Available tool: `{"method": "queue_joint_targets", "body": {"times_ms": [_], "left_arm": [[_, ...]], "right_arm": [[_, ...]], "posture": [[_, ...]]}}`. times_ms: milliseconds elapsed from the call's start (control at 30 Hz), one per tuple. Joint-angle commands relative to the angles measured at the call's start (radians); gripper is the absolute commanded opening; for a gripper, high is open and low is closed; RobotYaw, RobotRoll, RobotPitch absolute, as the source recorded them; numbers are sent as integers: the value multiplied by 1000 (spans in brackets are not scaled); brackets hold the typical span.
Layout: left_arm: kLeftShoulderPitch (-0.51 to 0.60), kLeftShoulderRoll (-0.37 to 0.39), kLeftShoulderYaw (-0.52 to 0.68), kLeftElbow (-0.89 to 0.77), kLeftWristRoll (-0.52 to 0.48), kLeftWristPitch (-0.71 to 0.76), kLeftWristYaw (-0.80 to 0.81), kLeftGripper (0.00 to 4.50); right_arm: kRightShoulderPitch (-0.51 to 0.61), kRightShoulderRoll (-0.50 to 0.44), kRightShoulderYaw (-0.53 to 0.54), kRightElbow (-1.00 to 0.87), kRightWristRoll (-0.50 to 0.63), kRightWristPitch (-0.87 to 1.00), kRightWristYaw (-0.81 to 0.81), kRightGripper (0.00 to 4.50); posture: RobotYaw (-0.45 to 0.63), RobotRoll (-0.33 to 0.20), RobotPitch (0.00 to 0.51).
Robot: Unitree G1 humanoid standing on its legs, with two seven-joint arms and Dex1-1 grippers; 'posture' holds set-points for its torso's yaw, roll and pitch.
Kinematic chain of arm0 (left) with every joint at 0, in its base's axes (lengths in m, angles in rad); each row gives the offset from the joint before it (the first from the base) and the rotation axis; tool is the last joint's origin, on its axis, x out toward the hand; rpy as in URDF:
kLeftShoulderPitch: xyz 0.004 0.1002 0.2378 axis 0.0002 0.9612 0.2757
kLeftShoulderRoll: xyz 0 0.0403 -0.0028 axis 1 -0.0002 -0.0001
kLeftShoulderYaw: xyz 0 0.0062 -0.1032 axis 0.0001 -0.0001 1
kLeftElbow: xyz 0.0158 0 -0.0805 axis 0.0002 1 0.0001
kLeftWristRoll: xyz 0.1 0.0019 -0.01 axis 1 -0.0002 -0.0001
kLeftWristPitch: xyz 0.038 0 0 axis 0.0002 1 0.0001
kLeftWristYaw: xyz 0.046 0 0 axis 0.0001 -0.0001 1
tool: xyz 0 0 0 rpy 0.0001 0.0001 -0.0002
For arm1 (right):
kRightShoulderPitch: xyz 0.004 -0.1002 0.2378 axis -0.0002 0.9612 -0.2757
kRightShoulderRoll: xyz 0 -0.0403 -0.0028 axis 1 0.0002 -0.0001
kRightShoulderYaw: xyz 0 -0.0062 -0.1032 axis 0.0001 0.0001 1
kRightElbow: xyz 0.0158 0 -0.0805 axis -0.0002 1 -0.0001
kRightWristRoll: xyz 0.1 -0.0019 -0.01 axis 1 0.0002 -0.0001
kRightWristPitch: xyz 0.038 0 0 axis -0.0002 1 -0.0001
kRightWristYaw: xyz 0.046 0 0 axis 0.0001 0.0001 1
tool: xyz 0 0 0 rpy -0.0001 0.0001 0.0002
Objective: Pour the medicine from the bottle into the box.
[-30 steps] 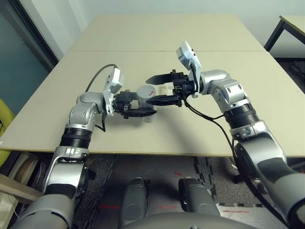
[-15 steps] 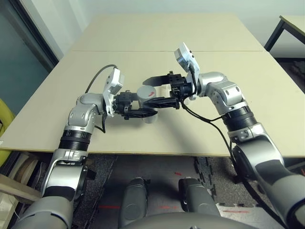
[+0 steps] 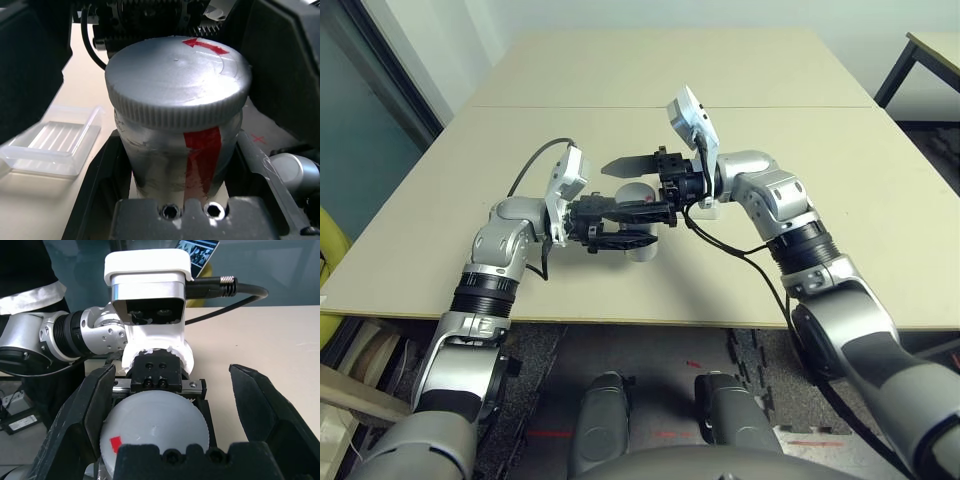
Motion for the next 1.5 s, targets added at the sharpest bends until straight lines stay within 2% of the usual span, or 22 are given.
{"method": "queue_joint_targets", "body": {"times_ms": [33, 333, 967, 1267, 1500], "left_arm": [[19, 13, -7, -30, -17, 6, -4, 2749], [23, 31, -2, -33, -24, 9, 6, 2749], [3, 46, 8, 1, -28, 1, 4, 2749], [-12, 37, 12, 38, -27, -11, 10, 2749], [-20, 29, 7, 53, -21, -23, 14, 2749]], "right_arm": [[-7, -12, -4, 25, -13, -19, -2, 4500], [25, -81, -34, 14, -3, -16, -4, 4500], [82, -247, -92, -133, 64, 73, -13, 4500], [90, -210, -73, -278, 111, 157, -38, 4500], [76, -142, -13, -303, 79, 153, -73, 4500]], "posture": [[-21, 0, 78], [-25, 0, 79], [-38, 0, 82], [-40, 0, 80], [-37, 0, 78]]}}
